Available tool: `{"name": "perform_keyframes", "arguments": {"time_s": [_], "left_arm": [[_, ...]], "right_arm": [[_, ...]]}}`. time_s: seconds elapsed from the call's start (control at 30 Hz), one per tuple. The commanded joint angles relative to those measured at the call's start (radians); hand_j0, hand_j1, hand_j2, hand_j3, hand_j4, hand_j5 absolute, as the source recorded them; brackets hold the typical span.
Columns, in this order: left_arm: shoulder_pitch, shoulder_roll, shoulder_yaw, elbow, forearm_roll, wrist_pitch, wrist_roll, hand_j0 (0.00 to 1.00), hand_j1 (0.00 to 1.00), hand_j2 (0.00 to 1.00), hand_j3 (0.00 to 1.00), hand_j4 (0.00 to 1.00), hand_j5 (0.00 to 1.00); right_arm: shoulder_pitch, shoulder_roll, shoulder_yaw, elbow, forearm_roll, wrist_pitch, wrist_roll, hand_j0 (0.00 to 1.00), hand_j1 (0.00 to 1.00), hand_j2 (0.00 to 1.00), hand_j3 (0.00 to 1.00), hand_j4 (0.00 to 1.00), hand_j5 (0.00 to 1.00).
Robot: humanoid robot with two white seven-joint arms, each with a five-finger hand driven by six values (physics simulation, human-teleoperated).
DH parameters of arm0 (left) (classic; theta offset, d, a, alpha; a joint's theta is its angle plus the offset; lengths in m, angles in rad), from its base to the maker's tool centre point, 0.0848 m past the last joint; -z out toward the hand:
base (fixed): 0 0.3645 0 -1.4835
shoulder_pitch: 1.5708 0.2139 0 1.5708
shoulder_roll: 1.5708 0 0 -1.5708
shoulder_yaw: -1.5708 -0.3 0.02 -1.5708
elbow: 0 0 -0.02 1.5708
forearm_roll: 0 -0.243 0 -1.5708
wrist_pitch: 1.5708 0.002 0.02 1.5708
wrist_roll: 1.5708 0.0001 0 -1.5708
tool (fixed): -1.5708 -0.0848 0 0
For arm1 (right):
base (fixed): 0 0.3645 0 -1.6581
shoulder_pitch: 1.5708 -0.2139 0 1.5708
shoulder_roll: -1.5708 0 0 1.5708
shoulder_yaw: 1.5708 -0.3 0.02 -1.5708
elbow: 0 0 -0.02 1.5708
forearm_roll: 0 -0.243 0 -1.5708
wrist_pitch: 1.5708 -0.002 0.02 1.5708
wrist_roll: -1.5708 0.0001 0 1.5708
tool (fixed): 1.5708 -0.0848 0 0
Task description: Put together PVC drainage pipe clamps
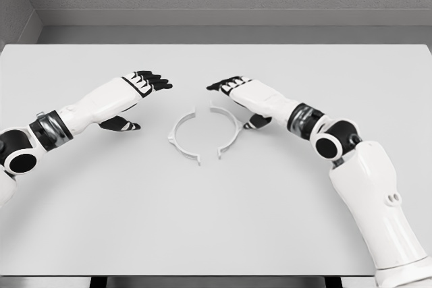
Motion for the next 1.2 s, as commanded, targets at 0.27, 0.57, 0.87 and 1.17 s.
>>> {"name": "perform_keyframes", "arguments": {"time_s": [0.27, 0.57, 0.87, 1.17], "left_arm": [[-0.002, -0.037, -0.013, 0.022, -0.002, 0.000, -0.001, 1.00, 1.00, 1.00, 1.00, 1.00, 1.00], [-0.008, -0.067, -0.025, 0.042, -0.004, 0.000, -0.001, 1.00, 1.00, 1.00, 1.00, 1.00, 1.00], [-0.002, -0.103, -0.044, 0.042, -0.009, 0.000, -0.002, 1.00, 1.00, 1.00, 1.00, 1.00, 1.00], [0.002, -0.104, -0.044, 0.044, -0.009, 0.000, -0.002, 1.00, 1.00, 1.00, 1.00, 1.00, 1.00]], "right_arm": [[0.066, -0.210, -0.292, -0.189, -0.105, -0.022, 0.006, 1.00, 1.00, 1.00, 1.00, 1.00, 1.00], [0.339, -0.316, -0.629, -0.318, -0.240, -0.197, 0.006, 1.00, 1.00, 1.00, 1.00, 1.00, 1.00], [0.339, -0.318, -0.629, -0.317, -0.240, -0.197, 0.003, 1.00, 1.00, 1.00, 1.00, 1.00, 1.00], [0.341, -0.316, -0.620, -0.328, -0.242, -0.197, 0.003, 1.00, 1.00, 1.00, 1.00, 1.00, 1.00]]}}
